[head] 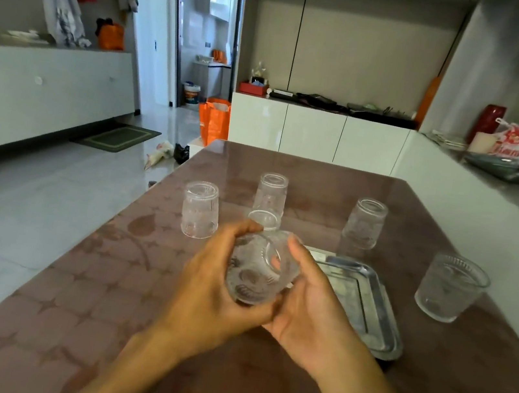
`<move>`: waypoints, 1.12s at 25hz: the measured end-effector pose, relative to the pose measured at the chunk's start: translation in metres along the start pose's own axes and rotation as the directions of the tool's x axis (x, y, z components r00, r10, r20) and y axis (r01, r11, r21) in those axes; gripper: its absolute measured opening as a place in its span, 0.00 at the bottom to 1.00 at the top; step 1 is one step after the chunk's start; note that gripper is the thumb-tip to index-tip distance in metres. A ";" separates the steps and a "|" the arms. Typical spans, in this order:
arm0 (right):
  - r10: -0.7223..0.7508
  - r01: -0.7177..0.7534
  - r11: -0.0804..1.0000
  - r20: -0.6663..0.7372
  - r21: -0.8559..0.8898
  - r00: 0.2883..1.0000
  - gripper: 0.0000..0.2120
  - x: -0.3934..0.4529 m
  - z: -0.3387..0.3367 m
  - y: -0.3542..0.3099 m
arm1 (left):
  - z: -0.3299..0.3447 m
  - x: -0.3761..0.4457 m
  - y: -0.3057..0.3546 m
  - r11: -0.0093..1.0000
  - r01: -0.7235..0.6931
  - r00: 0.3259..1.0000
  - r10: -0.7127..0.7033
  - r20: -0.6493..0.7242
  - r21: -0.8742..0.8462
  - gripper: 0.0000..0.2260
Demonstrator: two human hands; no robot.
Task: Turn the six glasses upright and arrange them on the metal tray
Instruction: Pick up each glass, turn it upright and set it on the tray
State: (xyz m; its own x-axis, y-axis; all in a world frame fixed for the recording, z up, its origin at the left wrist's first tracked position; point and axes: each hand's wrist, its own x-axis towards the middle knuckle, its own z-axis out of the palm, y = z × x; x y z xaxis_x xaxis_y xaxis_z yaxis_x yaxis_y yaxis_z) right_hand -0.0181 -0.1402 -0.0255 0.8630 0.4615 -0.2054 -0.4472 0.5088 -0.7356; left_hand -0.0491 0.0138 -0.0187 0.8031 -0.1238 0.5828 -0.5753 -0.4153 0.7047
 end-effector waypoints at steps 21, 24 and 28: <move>-0.588 0.007 0.248 -0.145 -0.969 0.796 0.35 0.084 -0.084 -0.034 | 0.013 0.019 -0.129 0.767 0.318 0.927 -0.375 -0.014 0.558 0.09; -0.539 0.016 0.303 -0.157 -0.953 0.827 0.41 0.080 -0.086 -0.030 | 0.007 0.017 -0.124 0.774 0.323 0.921 -0.390 0.008 0.544 0.12; -0.579 0.020 0.322 -0.180 -0.947 0.795 0.47 0.056 -0.092 -0.027 | -0.025 0.061 -0.134 0.797 0.546 0.808 -0.420 -0.414 0.258 0.32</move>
State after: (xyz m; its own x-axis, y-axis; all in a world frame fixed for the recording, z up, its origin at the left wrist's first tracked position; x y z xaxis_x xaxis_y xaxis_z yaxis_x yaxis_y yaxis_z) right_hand 0.0643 -0.1948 -0.0766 0.9875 -0.0584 0.1466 0.0961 -0.5148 -0.8519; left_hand 0.0729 0.0840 -0.0674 0.8264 0.4473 0.3420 0.0204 -0.6308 0.7757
